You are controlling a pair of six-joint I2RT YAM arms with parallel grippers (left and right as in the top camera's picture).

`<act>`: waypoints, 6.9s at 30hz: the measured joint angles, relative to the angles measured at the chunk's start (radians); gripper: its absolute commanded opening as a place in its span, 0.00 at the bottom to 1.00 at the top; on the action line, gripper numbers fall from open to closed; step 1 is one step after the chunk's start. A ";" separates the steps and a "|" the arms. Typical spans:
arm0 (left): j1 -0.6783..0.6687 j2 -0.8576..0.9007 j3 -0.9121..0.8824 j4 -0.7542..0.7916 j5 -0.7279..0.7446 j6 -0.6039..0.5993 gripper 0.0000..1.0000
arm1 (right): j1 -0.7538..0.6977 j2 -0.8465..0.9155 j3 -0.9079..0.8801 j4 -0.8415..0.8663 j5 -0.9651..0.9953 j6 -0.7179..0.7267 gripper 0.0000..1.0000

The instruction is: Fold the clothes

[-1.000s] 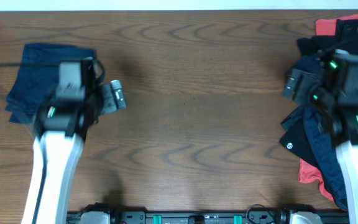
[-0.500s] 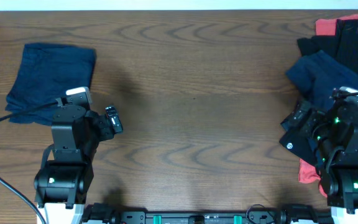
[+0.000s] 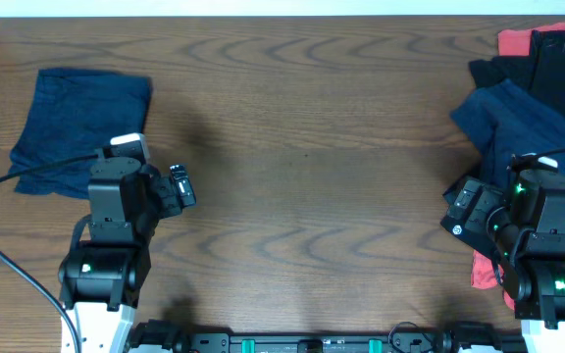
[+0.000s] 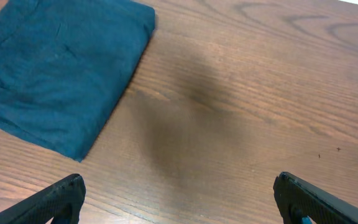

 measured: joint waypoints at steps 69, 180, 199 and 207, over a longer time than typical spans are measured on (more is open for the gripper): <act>0.000 0.156 0.000 0.001 -0.002 0.000 0.98 | -0.003 -0.793 -0.859 0.820 -0.224 -0.591 0.99; 0.026 -0.861 -0.799 0.561 0.110 0.368 0.98 | -0.003 -0.794 -0.859 0.815 -0.222 -0.512 0.99; 0.026 -0.861 -0.799 0.561 0.110 0.365 0.98 | -0.003 -0.794 -0.859 0.815 -0.222 -0.512 0.99; 0.026 -0.861 -0.799 0.561 0.110 0.365 0.98 | -0.003 -0.794 -0.859 0.815 -0.222 -0.512 0.99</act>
